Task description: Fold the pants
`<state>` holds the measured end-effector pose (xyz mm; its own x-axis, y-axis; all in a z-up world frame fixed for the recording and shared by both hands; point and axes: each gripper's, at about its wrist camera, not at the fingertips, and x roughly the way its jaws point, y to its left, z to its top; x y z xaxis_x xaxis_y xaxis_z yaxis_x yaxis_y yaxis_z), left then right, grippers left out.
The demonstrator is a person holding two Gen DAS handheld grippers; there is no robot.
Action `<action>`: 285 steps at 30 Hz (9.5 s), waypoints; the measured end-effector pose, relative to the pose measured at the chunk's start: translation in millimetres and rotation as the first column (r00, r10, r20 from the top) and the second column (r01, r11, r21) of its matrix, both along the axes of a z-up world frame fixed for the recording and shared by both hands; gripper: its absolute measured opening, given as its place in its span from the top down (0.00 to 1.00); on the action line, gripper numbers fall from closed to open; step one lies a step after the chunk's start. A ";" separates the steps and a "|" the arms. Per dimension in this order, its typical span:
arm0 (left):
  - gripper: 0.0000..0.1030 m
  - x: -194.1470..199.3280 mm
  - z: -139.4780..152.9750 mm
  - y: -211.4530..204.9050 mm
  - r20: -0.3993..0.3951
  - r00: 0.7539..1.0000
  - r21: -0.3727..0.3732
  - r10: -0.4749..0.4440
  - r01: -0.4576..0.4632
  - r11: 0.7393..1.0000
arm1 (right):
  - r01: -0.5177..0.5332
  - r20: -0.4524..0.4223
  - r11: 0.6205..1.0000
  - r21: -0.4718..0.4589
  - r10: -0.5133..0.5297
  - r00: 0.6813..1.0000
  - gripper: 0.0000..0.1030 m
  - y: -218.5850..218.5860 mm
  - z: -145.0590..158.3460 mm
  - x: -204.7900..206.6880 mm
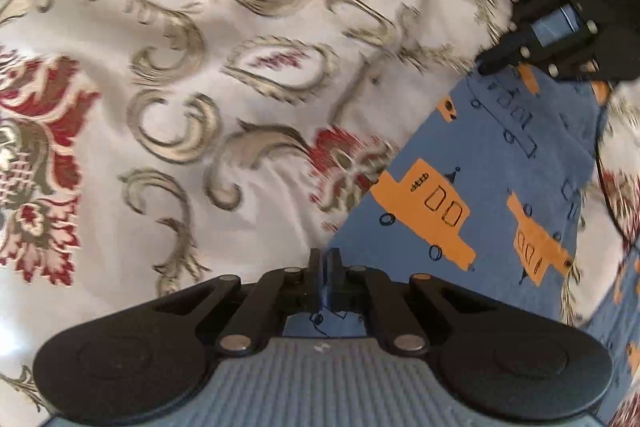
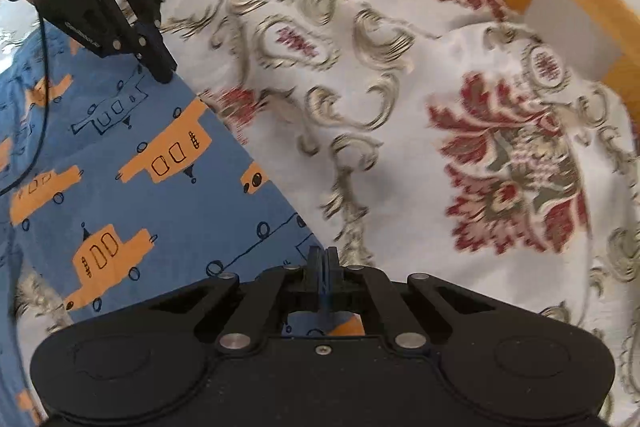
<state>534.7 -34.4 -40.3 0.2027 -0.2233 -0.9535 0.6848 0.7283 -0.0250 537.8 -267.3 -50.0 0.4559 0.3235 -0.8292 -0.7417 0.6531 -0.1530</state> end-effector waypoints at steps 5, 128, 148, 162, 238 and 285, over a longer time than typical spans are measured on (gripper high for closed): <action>0.99 10.1 9.4 2.7 0.072 0.997 -0.002 0.033 -0.033 0.999 | 0.034 0.023 0.998 -0.053 -0.033 0.999 1.00 8.9 -11.3 10.8; 0.99 -415.1 -29.6 120.3 0.618 0.650 0.397 -0.443 0.229 0.889 | 0.267 0.606 0.941 -0.206 -0.092 0.791 1.00 198.3 -78.5 -449.1; 0.99 -436.4 -54.4 135.4 0.549 0.575 0.499 -0.607 0.357 0.790 | 0.224 0.590 0.936 -0.273 -0.021 0.807 1.00 211.4 -89.6 -475.8; 0.99 -436.2 -55.6 135.7 0.514 0.609 0.492 -0.604 0.368 0.789 | 0.201 0.557 0.936 -0.289 -0.007 0.831 1.00 214.6 -99.8 -478.8; 0.97 -443.2 -47.9 -93.0 0.402 0.913 -0.078 0.076 -0.049 0.996 | 0.659 -0.119 0.746 0.094 -0.649 0.752 0.53 -5.8 -7.8 -174.0; 0.98 -426.9 -20.9 -82.3 0.318 0.947 -0.234 0.048 0.030 0.972 | 0.682 0.334 0.581 0.444 -0.814 0.476 1.00 -88.6 61.7 -420.0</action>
<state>107.8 -116.8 -61.2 0.4907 -0.4278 -0.7591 0.6782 0.7345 0.0244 117.8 -355.9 11.7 0.8978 -0.1969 -0.3940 0.1778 0.9804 -0.0850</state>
